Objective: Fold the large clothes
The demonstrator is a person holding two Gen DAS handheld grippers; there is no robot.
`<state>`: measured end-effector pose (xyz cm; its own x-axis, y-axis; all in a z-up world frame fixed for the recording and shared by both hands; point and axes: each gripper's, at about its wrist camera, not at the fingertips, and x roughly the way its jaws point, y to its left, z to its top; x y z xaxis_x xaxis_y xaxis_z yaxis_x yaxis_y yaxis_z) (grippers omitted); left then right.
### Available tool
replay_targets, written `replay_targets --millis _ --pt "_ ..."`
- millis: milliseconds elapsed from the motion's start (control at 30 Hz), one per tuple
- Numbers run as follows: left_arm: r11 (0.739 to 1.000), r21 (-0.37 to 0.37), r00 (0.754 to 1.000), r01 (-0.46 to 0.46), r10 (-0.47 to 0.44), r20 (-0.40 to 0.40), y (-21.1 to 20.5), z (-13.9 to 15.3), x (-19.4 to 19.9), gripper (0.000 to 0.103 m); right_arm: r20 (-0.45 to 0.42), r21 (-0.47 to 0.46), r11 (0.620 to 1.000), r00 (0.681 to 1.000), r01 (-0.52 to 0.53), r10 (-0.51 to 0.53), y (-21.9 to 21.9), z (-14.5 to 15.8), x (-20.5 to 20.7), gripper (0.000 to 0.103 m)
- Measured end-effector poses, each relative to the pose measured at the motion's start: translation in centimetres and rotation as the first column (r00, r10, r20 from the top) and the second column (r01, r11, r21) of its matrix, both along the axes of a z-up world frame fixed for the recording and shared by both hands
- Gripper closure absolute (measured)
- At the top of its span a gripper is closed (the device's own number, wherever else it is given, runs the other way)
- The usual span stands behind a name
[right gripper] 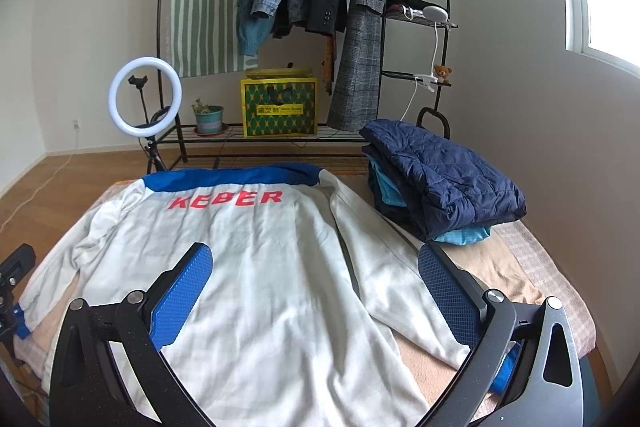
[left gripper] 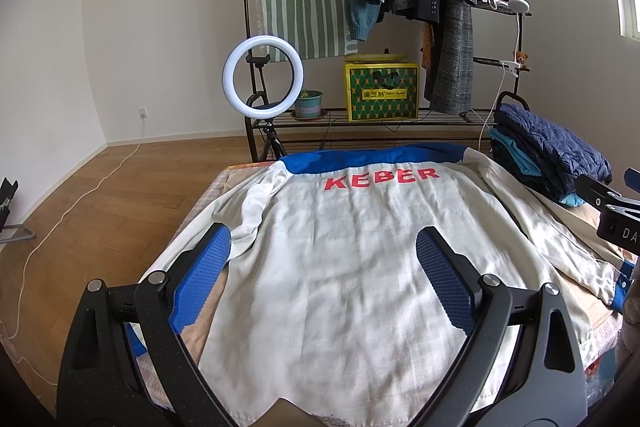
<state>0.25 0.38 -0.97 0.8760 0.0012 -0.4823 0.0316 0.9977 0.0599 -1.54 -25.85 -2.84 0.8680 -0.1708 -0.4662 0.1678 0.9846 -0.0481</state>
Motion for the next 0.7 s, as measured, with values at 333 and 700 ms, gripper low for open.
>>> replay_targets --millis 333,700 --pt "1.0 0.0 1.0 -0.016 0.016 -0.022 2.4 -1.0 0.8 0.007 -0.006 -0.004 1.0 1.0 -0.019 0.019 0.7 -0.3 0.5 0.001" --pt "0.997 0.015 0.994 -0.069 0.07 -0.087 6.4 -2.7 1.2 0.007 -0.02 -0.081 0.994 0.997 -0.073 0.071 4.0 -1.4 1.8 0.001"
